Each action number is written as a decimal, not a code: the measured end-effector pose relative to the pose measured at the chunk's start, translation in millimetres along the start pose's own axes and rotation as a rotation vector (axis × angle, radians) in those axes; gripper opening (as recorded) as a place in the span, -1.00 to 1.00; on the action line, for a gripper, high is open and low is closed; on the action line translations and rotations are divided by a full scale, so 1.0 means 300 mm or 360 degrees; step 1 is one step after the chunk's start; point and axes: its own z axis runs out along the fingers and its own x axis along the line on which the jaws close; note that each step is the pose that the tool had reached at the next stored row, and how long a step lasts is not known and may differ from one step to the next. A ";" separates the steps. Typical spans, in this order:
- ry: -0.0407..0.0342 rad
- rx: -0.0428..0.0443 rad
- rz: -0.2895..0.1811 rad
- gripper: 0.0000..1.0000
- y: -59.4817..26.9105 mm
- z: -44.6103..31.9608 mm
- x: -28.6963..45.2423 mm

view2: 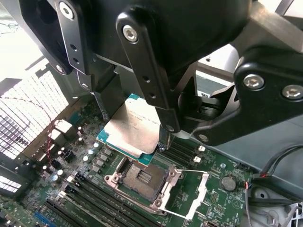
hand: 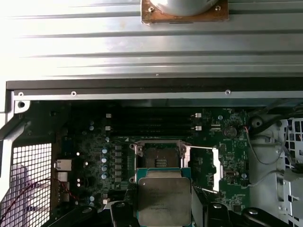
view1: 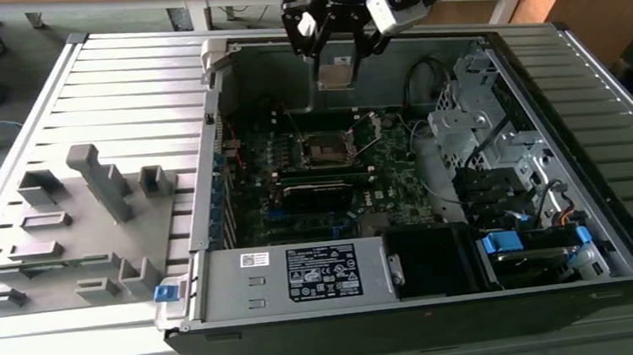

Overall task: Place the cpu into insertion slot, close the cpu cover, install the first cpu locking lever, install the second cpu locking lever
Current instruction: 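Place the cpu into insertion slot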

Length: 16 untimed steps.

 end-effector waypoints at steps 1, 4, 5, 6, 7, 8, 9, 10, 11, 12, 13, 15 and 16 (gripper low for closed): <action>0.0000 0.0000 0.0000 0.07 -0.001 0.005 0.000; -0.0001 -0.0001 0.0000 0.07 -0.004 0.018 0.000; -0.0002 -0.0002 0.0000 0.07 -0.005 0.022 -0.001; -0.0002 -0.0002 0.0000 0.07 -0.007 0.026 -0.001; -0.0003 -0.0002 -0.0001 0.07 -0.008 0.029 -0.001; -0.0004 -0.0003 -0.0001 0.07 -0.010 0.033 -0.001; -0.0004 -0.0004 -0.0001 0.07 -0.012 0.037 -0.001; -0.0005 -0.0005 -0.0001 0.07 -0.014 0.040 -0.001; -0.0006 -0.0007 -0.0001 0.07 -0.017 0.044 -0.001; -0.0006 -0.0008 -0.0001 0.07 -0.020 0.046 -0.001; -0.0007 -0.0008 -0.0001 0.07 -0.023 0.049 -0.001; -0.0008 -0.0009 -0.0001 0.07 -0.024 0.053 -0.001; -0.0008 -0.0009 -0.0001 0.07 -0.025 0.055 -0.002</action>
